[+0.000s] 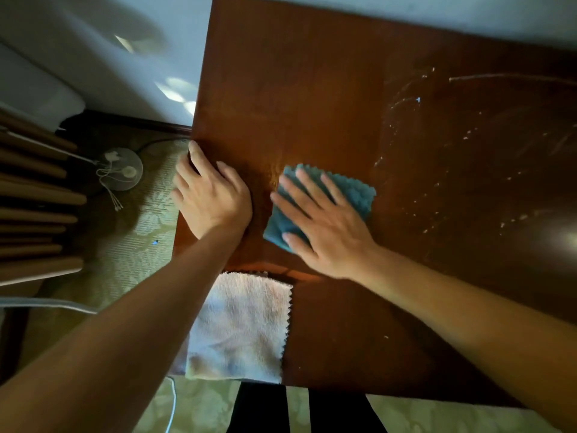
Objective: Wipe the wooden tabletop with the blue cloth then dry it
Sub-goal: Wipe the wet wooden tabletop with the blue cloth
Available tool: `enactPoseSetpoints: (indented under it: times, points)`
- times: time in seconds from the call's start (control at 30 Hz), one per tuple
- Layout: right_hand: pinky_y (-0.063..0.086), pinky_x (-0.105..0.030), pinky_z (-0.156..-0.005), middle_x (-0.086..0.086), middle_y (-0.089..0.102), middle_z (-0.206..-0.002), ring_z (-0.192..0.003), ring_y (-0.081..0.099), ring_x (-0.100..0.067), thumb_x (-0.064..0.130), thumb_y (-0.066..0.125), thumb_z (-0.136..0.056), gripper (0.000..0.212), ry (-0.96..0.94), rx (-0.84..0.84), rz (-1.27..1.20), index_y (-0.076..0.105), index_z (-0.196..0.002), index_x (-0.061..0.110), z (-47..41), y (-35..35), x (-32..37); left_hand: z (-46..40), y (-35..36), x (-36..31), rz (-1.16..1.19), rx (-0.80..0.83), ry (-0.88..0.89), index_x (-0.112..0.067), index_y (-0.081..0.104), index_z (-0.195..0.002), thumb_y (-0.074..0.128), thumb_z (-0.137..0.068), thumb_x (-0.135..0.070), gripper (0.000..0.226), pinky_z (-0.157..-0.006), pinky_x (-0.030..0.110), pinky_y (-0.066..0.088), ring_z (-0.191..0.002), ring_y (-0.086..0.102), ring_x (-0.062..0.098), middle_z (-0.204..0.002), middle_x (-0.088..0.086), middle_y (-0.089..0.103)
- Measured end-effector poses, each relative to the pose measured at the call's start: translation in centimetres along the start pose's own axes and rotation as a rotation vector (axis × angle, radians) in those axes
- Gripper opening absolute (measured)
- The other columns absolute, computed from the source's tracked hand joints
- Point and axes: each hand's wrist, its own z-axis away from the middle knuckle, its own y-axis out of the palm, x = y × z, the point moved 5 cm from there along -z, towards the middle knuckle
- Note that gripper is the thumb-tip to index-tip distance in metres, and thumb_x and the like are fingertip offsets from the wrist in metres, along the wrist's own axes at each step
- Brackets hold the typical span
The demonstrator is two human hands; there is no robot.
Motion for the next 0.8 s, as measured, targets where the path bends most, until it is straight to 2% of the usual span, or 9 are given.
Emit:
enactPoseSetpoints:
  times: [0.1, 0.2, 0.27, 0.37, 0.43, 0.57, 0.67, 0.73, 0.8]
  points:
    - [0.006, -0.051, -0.129, -0.005, 0.015, -0.171, -0.159, 0.006, -0.027, 0.054, 0.029, -0.105, 0.065, -0.055, 0.011, 0.007, 0.023, -0.162, 0.024, 3.8, 1.4, 2.8, 0.0, -0.4, 0.1, 0.043, 0.018, 0.037, -0.013, 0.030, -0.155, 0.033, -0.101, -0.033, 0.057, -0.110, 0.049, 0.027, -0.140, 0.037, 0.032, -0.156, 0.012, 0.034]
    - [0.001, -0.049, -0.129, -0.002, 0.010, -0.171, -0.159, 0.002, -0.024, 0.058, 0.024, -0.104, 0.065, -0.117, 0.060, 0.052, 0.014, -0.162, 0.028, 3.0, 1.4, 1.5, 1.1, -1.2, -0.1, 0.042, 0.056, 0.215, -0.017, 0.032, -0.154, 0.035, -0.102, -0.033, 0.055, -0.117, 0.049, 0.016, -0.150, 0.022, 0.027, -0.162, 0.011, 0.026]
    - [0.000, -0.047, -0.129, -0.002, 0.009, -0.172, -0.159, 0.000, -0.023, 0.058, 0.022, -0.104, 0.066, -0.011, 0.030, 0.050, 0.014, -0.162, 0.029, 0.7, 0.1, -2.2, 3.1, -1.6, 0.0, 0.031, 0.097, 0.341, -0.016, 0.037, -0.151, 0.041, -0.099, -0.031, 0.054, -0.117, 0.050, 0.013, -0.152, 0.019, 0.027, -0.162, 0.010, 0.029]
    - [0.003, -0.048, -0.129, -0.004, 0.012, -0.172, -0.160, 0.004, -0.027, 0.054, 0.021, -0.106, 0.065, 0.241, -0.018, 0.039, 0.016, -0.164, 0.025, -1.6, -2.3, -7.9, 8.3, -1.4, 0.0, -0.011, 0.191, 0.523, -0.016, 0.042, -0.149, 0.043, -0.098, -0.033, 0.054, -0.117, 0.053, 0.016, -0.153, 0.020, 0.028, -0.161, 0.010, 0.034]
    - [0.005, -0.051, -0.129, -0.006, 0.012, -0.172, -0.160, 0.004, -0.029, 0.053, 0.018, -0.106, 0.066, 0.272, -0.025, 0.045, 0.015, -0.164, 0.021, -1.8, -2.5, -8.0, 10.8, -0.8, 0.2, -0.040, 0.213, 0.581, -0.016, 0.042, -0.150, 0.040, -0.100, -0.034, 0.054, -0.118, 0.056, 0.018, -0.153, 0.019, 0.030, -0.162, 0.010, 0.032]
    - [0.007, -0.052, -0.129, -0.006, 0.010, -0.172, -0.160, 0.002, -0.028, 0.056, 0.016, -0.106, 0.067, 0.216, -0.022, 0.032, 0.017, -0.163, 0.020, 3.7, -0.1, -2.0, 11.7, 0.0, 0.9, -0.104, 0.195, 0.614, -0.016, 0.039, -0.153, 0.036, -0.101, -0.037, 0.056, -0.119, 0.057, 0.015, -0.154, 0.015, 0.031, -0.164, 0.010, 0.025]
    - [0.011, -0.055, -0.128, -0.007, 0.015, -0.171, -0.160, 0.005, -0.029, 0.053, 0.025, -0.107, 0.065, 0.094, -0.016, -0.010, 0.024, -0.162, 0.019, 9.8, 2.3, 3.4, 11.4, 0.3, 1.1, -0.118, 0.180, 0.619, -0.016, 0.039, -0.152, 0.035, -0.100, -0.038, 0.057, -0.119, 0.056, 0.016, -0.154, 0.016, 0.031, -0.164, 0.010, 0.027]
    - [0.012, -0.055, -0.128, -0.007, 0.019, -0.170, -0.159, 0.008, -0.029, 0.052, 0.031, -0.106, 0.063, 0.004, -0.008, -0.021, 0.028, -0.160, 0.021, 11.5, 2.8, 4.3, 11.6, 0.3, 1.1, -0.126, 0.177, 0.629, -0.016, 0.039, -0.153, 0.035, -0.100, -0.038, 0.057, -0.119, 0.056, 0.016, -0.154, 0.016, 0.031, -0.164, 0.010, 0.026]
    - [0.011, -0.054, -0.128, -0.007, 0.020, -0.170, -0.159, 0.010, -0.029, 0.053, 0.032, -0.105, 0.063, -0.019, 0.004, -0.009, 0.029, -0.160, 0.022, 10.4, 2.4, 2.3, 11.6, 0.3, 1.1, -0.129, 0.175, 0.636, -0.017, 0.038, -0.153, 0.036, -0.100, -0.038, 0.057, -0.120, 0.055, 0.015, -0.154, 0.015, 0.031, -0.165, 0.010, 0.025]
